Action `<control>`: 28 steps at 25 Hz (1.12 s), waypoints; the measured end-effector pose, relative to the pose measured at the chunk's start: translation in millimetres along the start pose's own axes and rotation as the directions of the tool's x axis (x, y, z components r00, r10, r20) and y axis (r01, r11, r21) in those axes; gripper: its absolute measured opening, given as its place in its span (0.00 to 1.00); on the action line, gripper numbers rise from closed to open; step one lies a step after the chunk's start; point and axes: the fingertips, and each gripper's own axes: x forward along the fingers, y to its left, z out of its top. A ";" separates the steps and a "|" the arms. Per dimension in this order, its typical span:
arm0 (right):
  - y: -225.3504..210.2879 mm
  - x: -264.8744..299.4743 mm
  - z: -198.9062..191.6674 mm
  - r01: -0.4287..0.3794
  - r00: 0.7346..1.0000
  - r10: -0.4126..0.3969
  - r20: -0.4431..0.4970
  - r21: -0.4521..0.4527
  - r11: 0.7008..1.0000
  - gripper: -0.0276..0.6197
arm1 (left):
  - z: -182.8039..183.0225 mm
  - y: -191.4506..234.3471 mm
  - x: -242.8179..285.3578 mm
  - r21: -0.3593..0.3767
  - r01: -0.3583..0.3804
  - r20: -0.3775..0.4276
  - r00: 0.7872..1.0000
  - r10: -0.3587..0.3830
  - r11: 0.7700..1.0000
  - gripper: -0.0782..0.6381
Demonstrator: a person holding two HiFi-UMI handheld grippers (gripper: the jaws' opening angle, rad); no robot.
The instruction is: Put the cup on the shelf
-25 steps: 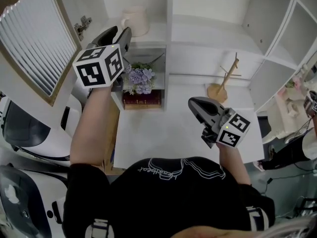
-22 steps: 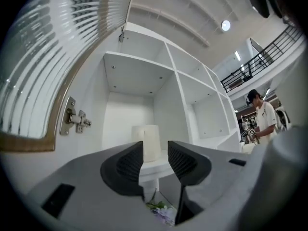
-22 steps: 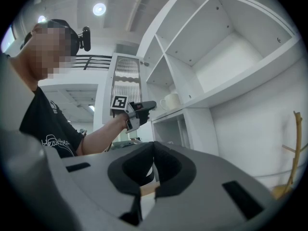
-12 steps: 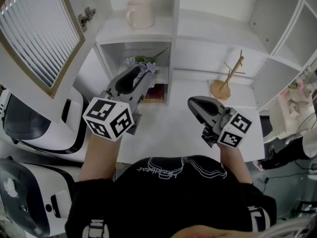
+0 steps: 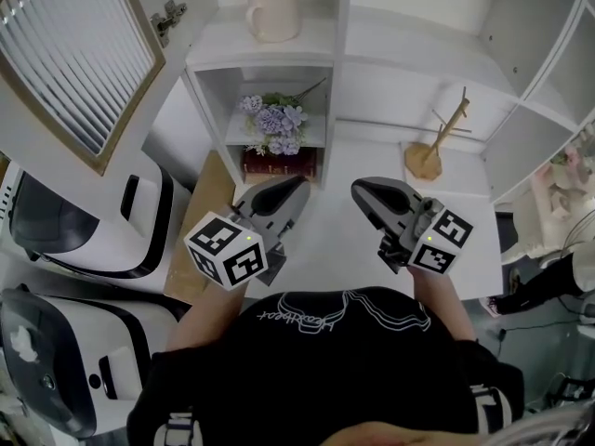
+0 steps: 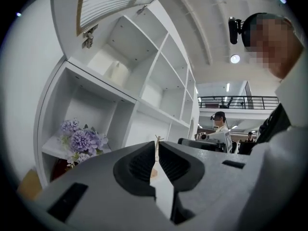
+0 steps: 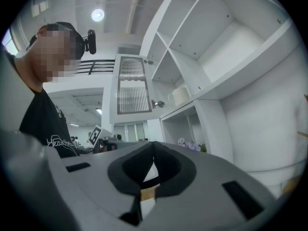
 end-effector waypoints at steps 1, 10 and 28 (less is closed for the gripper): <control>-1.3 0.6 -1.2 0.005 1.000 -0.005 0.001 0.007 1.000 0.05 | -4.2 -2.1 0.0 0.014 0.004 -0.012 1.000 -0.004 1.000 0.14; -5.0 5.1 -8.0 0.023 1.000 -0.023 -0.018 0.021 1.000 0.05 | -12.2 -13.1 0.4 0.032 0.038 -0.037 0.999 -0.037 0.999 0.12; 0.0 10.8 -14.1 0.013 0.999 -0.012 -0.042 0.015 1.000 0.05 | -12.1 -1.9 -3.8 -0.011 0.013 -0.026 1.000 -0.014 1.000 0.12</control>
